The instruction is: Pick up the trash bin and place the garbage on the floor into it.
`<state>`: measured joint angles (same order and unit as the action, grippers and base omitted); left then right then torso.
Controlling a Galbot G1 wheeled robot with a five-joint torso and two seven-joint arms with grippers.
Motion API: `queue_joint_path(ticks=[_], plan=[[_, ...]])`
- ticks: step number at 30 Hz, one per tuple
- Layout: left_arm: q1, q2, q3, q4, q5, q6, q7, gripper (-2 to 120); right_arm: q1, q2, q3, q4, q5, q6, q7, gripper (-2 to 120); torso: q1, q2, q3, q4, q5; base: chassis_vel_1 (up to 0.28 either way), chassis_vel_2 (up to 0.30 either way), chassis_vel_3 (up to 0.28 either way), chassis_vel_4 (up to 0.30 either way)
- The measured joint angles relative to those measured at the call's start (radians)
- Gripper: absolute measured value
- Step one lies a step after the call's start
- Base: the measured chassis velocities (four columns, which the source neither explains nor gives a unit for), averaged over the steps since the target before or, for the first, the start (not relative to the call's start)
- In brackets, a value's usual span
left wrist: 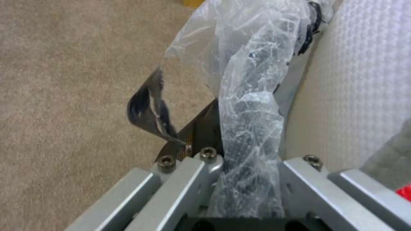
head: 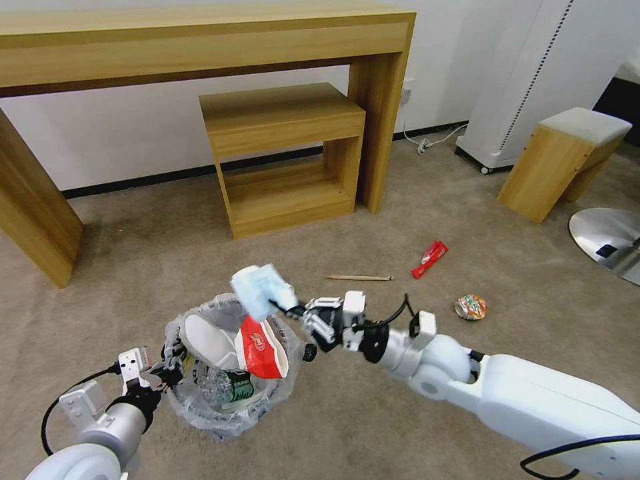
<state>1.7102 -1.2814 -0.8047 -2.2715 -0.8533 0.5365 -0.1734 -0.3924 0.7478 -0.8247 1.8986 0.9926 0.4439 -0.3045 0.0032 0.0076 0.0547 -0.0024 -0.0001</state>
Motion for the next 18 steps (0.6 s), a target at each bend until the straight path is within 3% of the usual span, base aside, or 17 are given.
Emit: queue_joint_path(ticks=[18], plan=[[0.039, -0.017, -0.009, -0.058, 0.0, 0.003, 0.009, 1, 0.038, 0.118, -0.15, -0.097, -0.038, -0.044, 0.127, 0, 0.0, 0.0, 0.0, -0.0001, 0.0, 0.0, 0.0, 0.0, 0.0]])
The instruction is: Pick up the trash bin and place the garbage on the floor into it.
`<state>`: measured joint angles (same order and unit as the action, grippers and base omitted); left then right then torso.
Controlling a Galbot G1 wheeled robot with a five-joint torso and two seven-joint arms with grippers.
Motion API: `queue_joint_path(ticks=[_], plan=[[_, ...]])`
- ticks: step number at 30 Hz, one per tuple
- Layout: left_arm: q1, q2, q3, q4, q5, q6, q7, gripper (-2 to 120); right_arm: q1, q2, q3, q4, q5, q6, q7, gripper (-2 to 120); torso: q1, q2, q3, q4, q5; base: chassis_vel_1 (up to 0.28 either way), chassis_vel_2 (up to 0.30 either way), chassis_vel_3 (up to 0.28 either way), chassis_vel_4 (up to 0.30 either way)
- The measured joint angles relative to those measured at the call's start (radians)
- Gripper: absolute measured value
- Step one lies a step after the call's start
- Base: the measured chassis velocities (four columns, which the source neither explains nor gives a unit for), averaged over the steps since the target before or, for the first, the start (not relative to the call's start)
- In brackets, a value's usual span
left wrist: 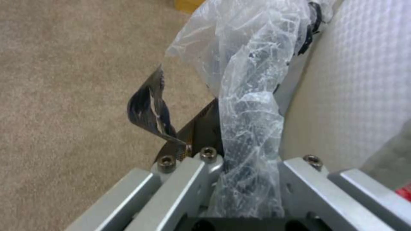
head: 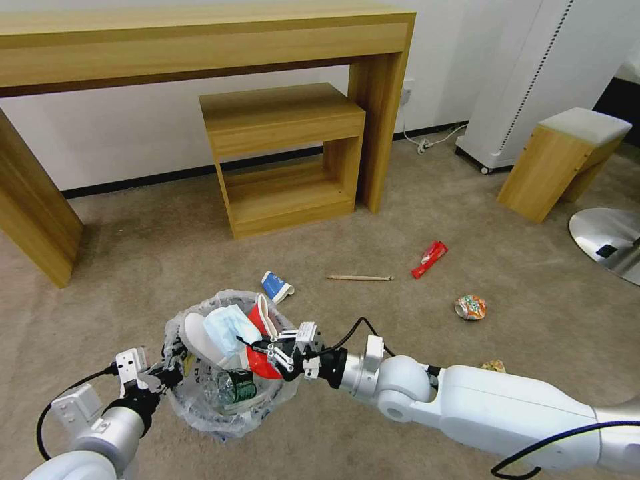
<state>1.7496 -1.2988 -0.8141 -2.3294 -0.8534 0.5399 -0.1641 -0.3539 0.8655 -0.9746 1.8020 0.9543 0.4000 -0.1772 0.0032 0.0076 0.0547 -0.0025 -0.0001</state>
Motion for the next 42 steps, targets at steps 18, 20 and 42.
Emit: queue_joint_path(ticks=[18, 20, 42], plan=[[0.023, 0.007, -0.008, -0.031, -0.001, 0.005, 0.003, 1, 0.074, 0.051, -0.106, -0.03, 0.015, -0.07, 0.16, 0, 0.0, 0.0, 0.0, 0.0, 0.0, 0.0, 0.0, 0.0, 0.0], [0.023, 0.005, -0.01, -0.032, -0.001, 0.005, 0.003, 1, 0.077, 0.052, -0.111, -0.028, 0.014, -0.074, 0.17, 0, 0.0, 0.0, 0.0, 0.0, 0.0, 0.0, 0.0, 0.0, 0.0], [0.015, 0.005, -0.023, 0.012, -0.013, 0.0, 0.004, 1, 0.105, 0.044, -0.098, 0.035, 0.022, -0.065, 0.165, 68, 0.0, 0.0, 0.0, 0.0001, 0.0, 0.0, 0.0, 0.0, 0.0]])
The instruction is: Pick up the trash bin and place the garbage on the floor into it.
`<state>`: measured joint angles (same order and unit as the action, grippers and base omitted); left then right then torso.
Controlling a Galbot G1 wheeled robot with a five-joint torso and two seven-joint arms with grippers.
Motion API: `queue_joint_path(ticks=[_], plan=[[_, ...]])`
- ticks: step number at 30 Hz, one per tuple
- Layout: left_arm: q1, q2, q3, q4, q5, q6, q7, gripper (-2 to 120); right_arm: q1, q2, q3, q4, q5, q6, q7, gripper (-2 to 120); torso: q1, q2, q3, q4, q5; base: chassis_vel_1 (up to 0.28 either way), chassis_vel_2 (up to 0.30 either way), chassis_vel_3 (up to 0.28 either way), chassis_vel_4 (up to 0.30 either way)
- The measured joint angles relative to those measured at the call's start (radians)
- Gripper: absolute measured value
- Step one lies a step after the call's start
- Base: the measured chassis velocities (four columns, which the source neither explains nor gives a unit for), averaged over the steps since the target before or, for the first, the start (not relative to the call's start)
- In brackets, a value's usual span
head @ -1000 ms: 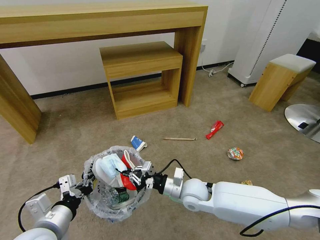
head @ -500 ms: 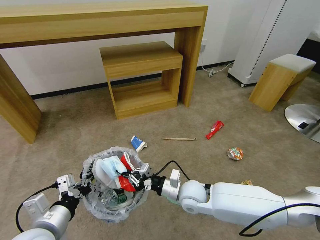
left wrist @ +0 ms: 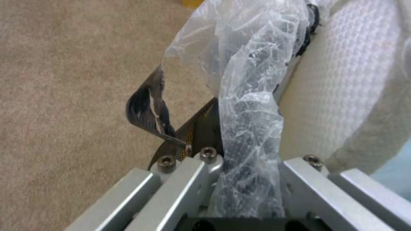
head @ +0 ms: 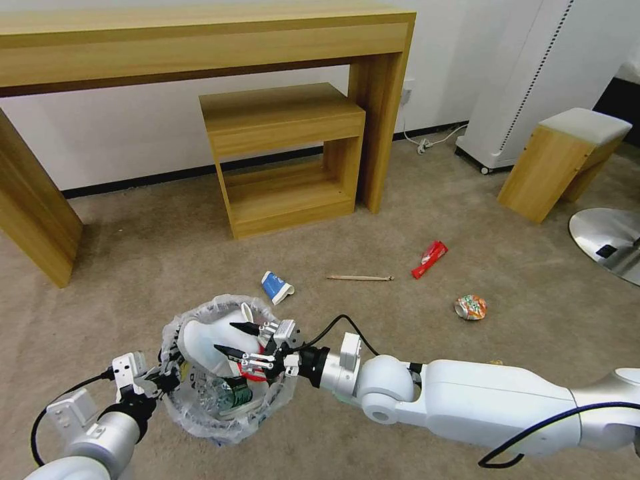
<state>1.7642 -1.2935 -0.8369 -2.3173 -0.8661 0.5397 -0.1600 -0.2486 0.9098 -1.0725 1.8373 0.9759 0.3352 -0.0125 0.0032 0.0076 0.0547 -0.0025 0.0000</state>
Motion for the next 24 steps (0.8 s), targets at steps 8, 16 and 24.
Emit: queue_joint_path(ticks=[8, 16, 24], plan=[[0.0, -0.001, -0.007, 0.008, -0.003, -0.001, -0.002, 1, -0.001, 0.002, 0.026, 0.013, 0.0, 0.002, 0.008, 96, 0.0, 0.0, 0.0, 0.0001, -0.0001, 0.0, 0.0, 0.0, 0.0], [-0.001, -0.003, -0.002, 0.011, 0.005, -0.001, -0.002, 1, -0.086, 0.001, 0.211, 0.03, 0.008, -0.004, 0.057, 100, 0.0, 0.0, 0.0, 0.0, 0.0, 0.0, 0.0, 0.0, 0.0], [0.009, 0.009, -0.008, 0.012, 0.006, -0.002, -0.002, 1, -0.199, -0.035, 0.427, 0.026, -0.008, -0.047, 0.166, 100, 0.0, 0.0, 0.0, 0.0002, 0.0001, 0.0, 0.0, 0.0, 0.0]])
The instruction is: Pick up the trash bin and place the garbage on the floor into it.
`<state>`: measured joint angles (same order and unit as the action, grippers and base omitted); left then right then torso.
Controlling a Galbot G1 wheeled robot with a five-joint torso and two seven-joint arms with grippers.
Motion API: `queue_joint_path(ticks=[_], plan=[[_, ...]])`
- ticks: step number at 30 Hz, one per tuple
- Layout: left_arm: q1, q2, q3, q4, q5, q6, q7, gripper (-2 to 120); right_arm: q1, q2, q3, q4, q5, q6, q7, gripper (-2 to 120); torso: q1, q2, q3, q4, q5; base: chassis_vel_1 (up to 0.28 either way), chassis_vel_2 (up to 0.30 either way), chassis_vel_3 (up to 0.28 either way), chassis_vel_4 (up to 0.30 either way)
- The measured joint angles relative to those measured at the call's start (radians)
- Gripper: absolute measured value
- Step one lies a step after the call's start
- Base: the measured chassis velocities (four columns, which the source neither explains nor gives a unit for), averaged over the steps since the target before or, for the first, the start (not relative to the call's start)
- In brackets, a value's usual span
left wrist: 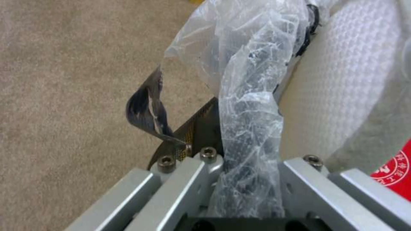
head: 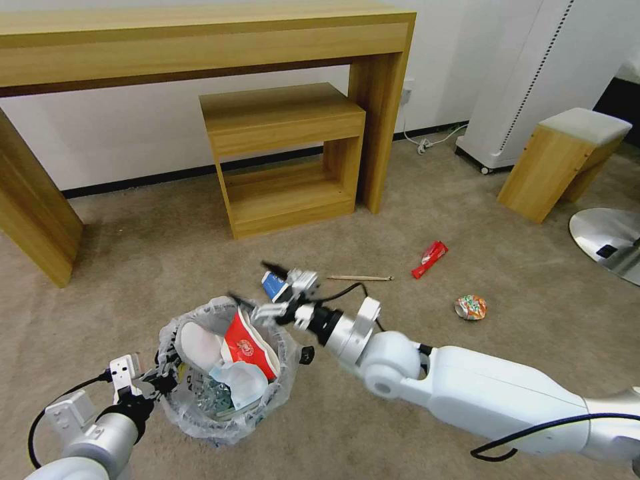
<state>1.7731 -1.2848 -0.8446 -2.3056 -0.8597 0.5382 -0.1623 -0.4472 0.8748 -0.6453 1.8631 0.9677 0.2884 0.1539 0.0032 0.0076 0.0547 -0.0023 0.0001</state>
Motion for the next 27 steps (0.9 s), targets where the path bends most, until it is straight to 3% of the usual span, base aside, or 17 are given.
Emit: queue_joint_path(ticks=[3, 4, 7, 18, 27], plan=[[0.003, 0.007, -0.002, 0.0, 0.004, -0.001, 0.004, 1, -0.079, -0.036, 0.151, -0.013, -0.048, -0.049, 0.107, 100, 0.0, 0.0, 0.0, -0.0002, 0.0002, 0.0, 0.0, 0.0, 0.0], [0.003, 0.007, -0.002, 0.0, 0.004, -0.001, 0.004, 1, -0.079, -0.036, 0.151, -0.013, -0.048, -0.049, 0.107, 100, 0.0, 0.0, 0.0, -0.0002, 0.0002, 0.0, 0.0, 0.0, 0.0], [0.004, 0.012, -0.002, -0.006, 0.006, -0.002, 0.005, 1, -0.169, -0.077, 0.301, -0.033, -0.135, -0.063, 0.166, 100, 0.0, 0.0, 0.0, -0.0003, 0.0002, 0.0, 0.0, 0.0, 0.0], [-0.008, 0.029, -0.016, 0.008, 0.002, -0.002, -0.001, 1, -0.463, -0.139, 0.622, -0.045, -0.25, -0.023, 0.167, 100, 0.0, 0.0, 0.0, -0.0002, 0.0002, 0.0, 0.0, 0.0, 0.0], [-0.031, 0.032, -0.068, 0.031, -0.019, -0.006, -0.005, 1, -0.592, -0.131, 0.769, -0.047, -0.275, 0.001, 0.141, 100, 0.0, 0.0, 0.0, -0.0003, 0.0, 0.0, 0.0, 0.0, 0.0]])
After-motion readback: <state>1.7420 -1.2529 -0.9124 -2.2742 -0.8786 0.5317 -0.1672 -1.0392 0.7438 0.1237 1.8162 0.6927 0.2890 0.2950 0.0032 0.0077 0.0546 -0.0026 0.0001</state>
